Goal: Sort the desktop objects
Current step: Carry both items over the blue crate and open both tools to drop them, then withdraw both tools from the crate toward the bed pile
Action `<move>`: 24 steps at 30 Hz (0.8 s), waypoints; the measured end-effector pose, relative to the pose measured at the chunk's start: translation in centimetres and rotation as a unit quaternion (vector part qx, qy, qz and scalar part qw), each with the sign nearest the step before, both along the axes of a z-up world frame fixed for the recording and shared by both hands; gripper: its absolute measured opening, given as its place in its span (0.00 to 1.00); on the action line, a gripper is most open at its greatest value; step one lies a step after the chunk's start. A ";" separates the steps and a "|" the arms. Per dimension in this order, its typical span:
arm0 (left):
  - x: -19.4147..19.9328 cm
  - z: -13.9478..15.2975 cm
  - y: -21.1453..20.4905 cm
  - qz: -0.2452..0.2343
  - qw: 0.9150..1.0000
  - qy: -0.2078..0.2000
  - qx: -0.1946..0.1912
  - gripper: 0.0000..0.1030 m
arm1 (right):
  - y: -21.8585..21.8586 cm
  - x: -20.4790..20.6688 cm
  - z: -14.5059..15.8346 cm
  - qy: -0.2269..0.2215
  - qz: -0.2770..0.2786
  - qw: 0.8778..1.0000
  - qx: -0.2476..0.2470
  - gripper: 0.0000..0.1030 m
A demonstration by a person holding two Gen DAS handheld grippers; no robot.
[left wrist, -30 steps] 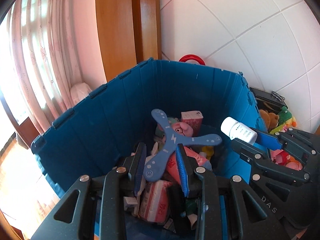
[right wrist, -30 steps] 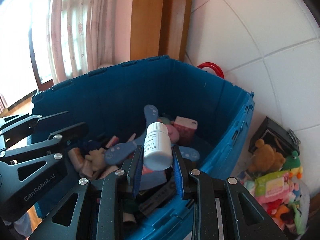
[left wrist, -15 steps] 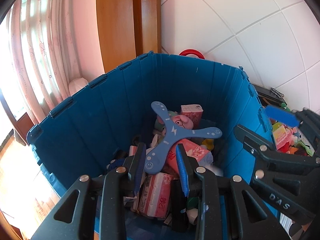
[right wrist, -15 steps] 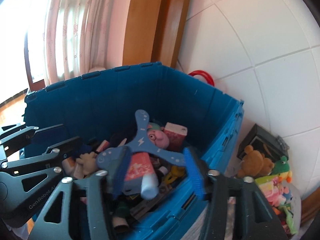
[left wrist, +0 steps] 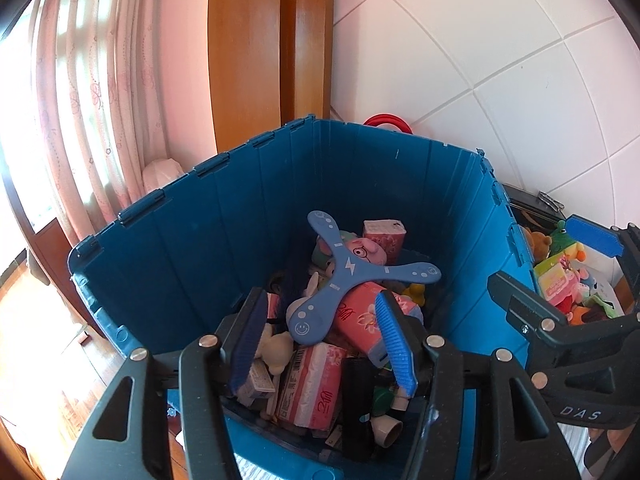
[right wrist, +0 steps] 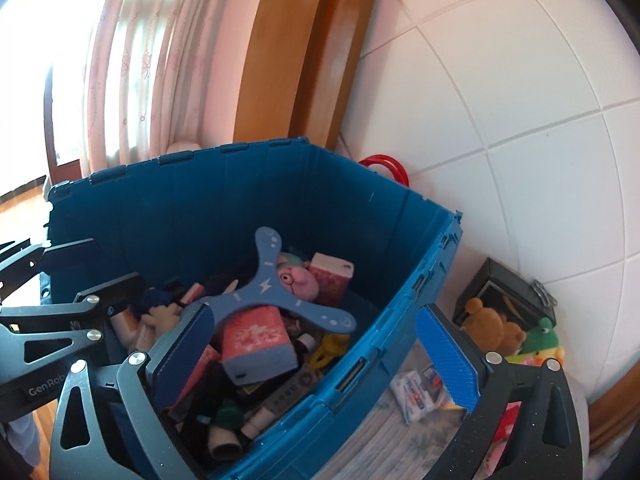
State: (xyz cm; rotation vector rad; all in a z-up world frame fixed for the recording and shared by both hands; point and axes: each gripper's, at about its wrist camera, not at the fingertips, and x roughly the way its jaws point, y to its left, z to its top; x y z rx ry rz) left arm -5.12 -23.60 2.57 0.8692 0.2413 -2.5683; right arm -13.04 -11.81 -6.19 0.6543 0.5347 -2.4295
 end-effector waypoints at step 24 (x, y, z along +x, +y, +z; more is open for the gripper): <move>-2.6 4.0 19.1 -0.139 0.985 0.084 -0.053 0.69 | 23.1 -1.5 -0.2 -0.013 -0.157 0.983 -0.089 1.00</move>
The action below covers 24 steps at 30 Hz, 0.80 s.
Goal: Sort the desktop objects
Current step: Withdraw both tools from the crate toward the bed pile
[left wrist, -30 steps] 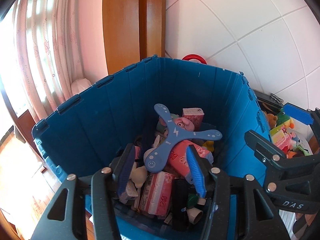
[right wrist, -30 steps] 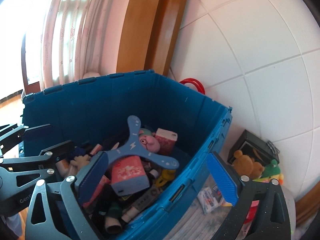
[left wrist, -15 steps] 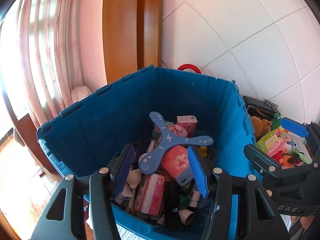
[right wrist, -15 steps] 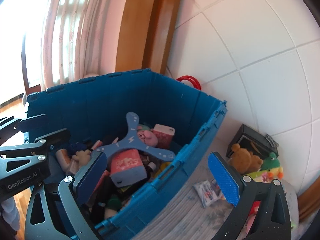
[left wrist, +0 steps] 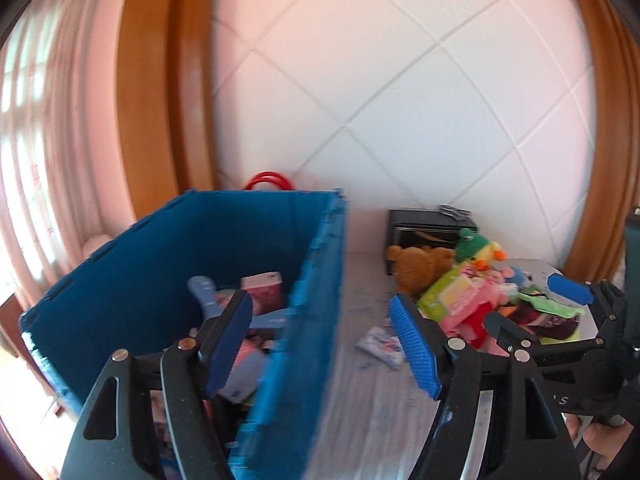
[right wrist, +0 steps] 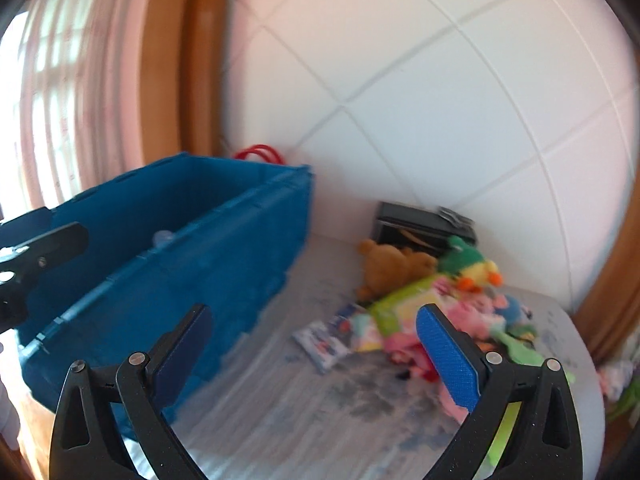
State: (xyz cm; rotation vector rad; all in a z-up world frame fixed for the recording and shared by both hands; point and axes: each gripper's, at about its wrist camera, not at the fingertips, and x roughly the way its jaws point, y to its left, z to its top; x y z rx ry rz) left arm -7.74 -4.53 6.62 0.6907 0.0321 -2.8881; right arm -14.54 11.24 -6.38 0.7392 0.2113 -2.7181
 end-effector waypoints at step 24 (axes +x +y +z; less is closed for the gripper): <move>-19.1 -18.8 9.3 -0.012 0.972 -0.231 0.047 0.69 | 20.3 -10.1 -13.0 -0.154 -0.138 0.978 -0.029 1.00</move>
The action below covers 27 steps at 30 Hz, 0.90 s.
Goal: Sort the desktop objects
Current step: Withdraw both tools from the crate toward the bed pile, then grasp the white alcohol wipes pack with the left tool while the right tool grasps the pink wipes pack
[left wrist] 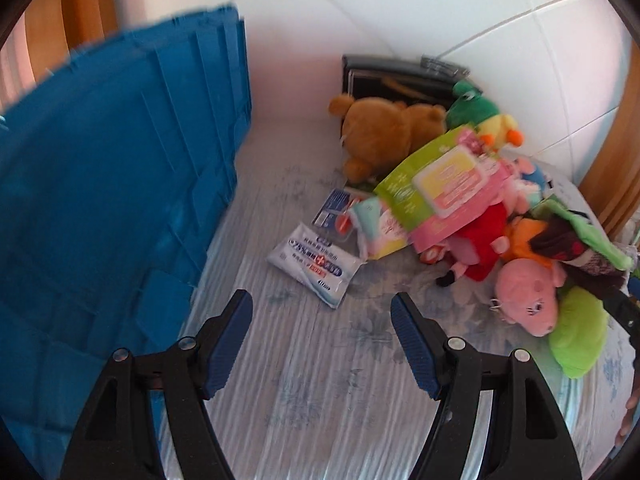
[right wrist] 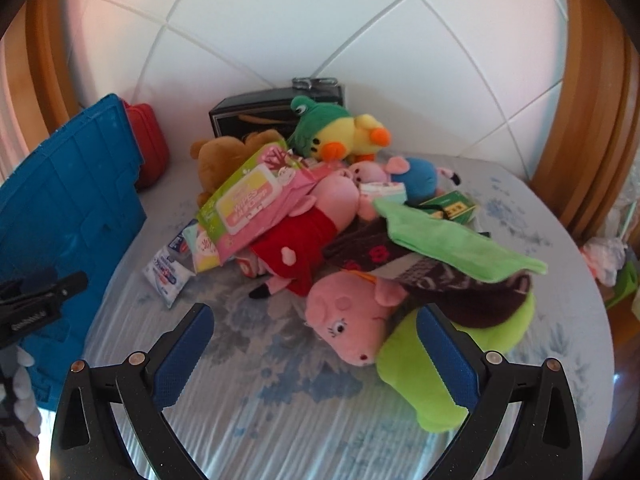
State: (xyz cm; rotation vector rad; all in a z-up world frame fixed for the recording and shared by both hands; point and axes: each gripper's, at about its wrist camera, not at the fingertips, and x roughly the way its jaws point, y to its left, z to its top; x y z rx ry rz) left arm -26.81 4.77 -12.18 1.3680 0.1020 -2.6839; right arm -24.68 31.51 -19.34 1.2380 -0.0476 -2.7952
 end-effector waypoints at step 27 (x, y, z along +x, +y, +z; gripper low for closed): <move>-10.1 -15.6 -5.0 0.075 0.994 -0.077 0.022 0.77 | -5.5 -13.5 -10.5 -0.053 0.059 0.997 -0.012 1.00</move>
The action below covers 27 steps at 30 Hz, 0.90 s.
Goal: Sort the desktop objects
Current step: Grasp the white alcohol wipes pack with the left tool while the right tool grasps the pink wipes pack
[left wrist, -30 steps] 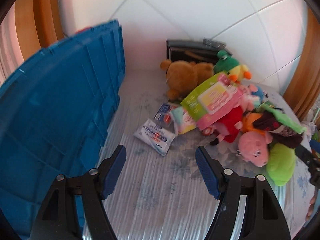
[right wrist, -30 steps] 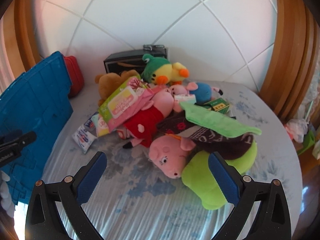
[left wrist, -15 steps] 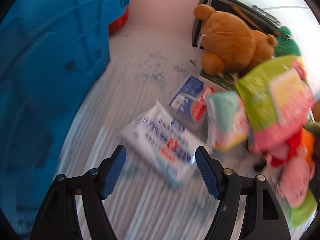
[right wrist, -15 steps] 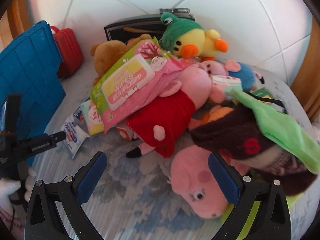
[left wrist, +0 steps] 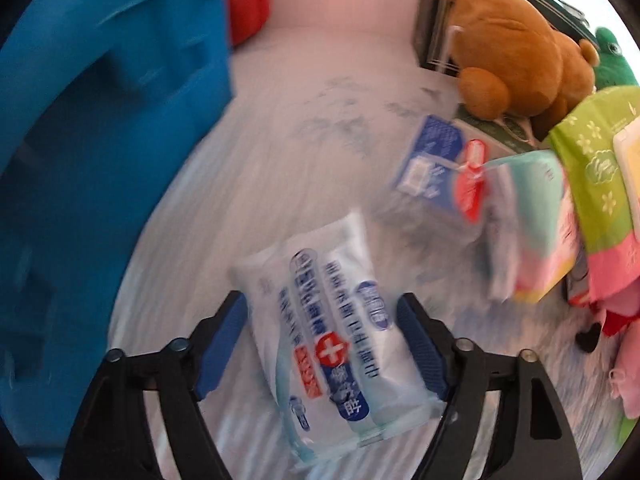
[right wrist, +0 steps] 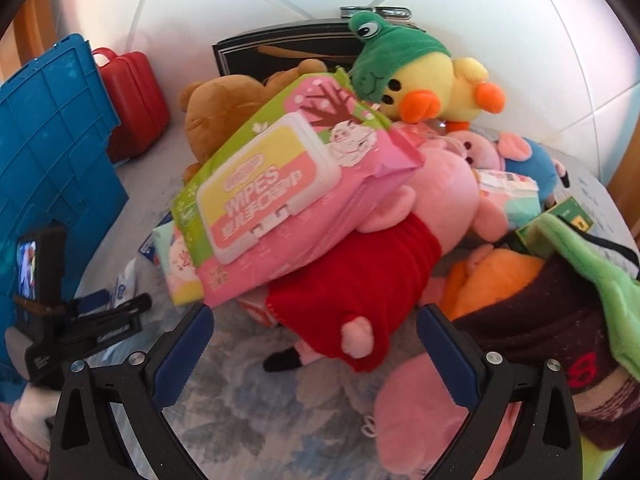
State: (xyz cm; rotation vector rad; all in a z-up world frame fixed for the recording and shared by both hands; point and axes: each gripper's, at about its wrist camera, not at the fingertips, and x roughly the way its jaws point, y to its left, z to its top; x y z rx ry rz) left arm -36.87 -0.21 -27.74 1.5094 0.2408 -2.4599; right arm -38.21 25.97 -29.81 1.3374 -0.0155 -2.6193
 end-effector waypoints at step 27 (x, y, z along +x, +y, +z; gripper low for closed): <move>-4.9 7.5 8.2 -0.130 0.980 0.148 -0.021 0.40 | 0.3 -5.6 0.1 0.012 -0.039 0.996 -0.086 0.95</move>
